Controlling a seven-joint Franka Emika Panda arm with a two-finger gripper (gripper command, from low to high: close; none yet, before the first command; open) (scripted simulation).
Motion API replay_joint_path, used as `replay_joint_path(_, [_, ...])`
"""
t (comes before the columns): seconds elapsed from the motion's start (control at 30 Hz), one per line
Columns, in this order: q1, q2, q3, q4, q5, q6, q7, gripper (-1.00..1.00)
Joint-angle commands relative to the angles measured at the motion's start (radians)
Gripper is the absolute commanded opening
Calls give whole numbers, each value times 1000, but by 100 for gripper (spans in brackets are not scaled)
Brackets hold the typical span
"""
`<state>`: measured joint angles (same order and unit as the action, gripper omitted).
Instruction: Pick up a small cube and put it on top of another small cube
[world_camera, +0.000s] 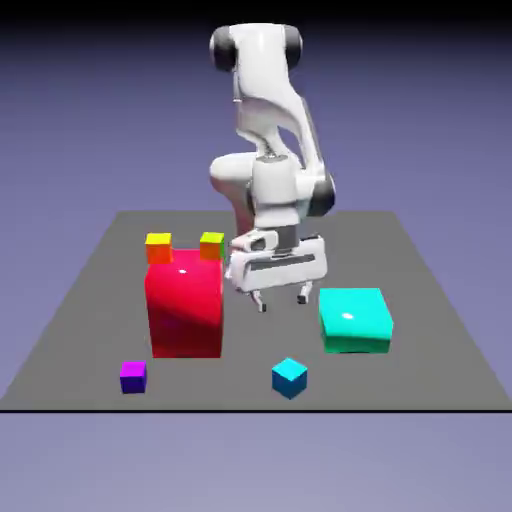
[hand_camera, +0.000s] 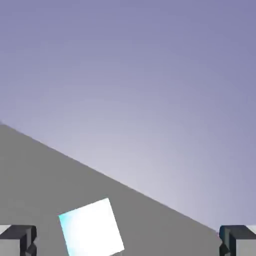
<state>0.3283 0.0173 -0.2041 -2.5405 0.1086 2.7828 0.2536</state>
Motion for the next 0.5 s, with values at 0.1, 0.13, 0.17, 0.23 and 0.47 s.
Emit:
replay_joint_path(0.1, [78, 145, -50, 67, 27, -63, -120, 0])
replay_joint_path(0.13, [98, 181, -63, 83, 34, -78, -150, 0])
replay_joint_path(0.17, [117, 217, -76, 100, 40, -94, -180, 0])
replay_joint_path(0.23, [140, 261, -91, 120, 48, -113, -216, 0])
replay_joint_path(0.47, [59, 450, 10, 157, 143, 38, -286, 0])
